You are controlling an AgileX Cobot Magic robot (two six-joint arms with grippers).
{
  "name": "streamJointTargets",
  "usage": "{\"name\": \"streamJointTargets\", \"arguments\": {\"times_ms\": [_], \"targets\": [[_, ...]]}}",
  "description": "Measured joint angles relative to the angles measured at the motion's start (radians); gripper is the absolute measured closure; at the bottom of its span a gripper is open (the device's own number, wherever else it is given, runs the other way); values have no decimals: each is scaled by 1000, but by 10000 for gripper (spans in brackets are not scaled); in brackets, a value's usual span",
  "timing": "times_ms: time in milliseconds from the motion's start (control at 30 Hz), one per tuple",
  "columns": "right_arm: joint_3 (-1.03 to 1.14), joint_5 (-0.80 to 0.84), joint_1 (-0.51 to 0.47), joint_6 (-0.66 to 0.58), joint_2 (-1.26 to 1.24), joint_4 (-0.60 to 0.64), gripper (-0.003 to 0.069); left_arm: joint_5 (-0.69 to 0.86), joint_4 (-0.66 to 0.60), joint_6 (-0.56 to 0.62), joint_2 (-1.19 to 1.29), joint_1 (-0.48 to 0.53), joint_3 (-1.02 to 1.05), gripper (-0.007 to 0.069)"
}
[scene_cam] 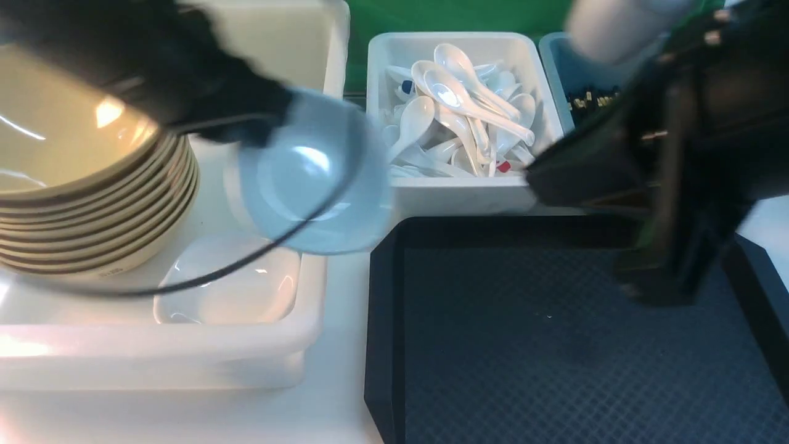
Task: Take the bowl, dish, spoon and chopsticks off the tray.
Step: Use the left arm to put the plate into the large storage box on the left
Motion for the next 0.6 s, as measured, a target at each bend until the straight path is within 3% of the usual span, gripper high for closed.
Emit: {"name": "streamJointTargets", "arguments": {"times_ms": [200,433,600], "targets": [[-3,-47,34,-12,96,8,615,-82,-45,33,-70,205,211,624],[-3,-42,35,-13,124,8,615,-89,-78,137,17,221,234,621],[-3,-21,35,-14,124,0,614,-111,-78,216,91,222,237,543]]}}
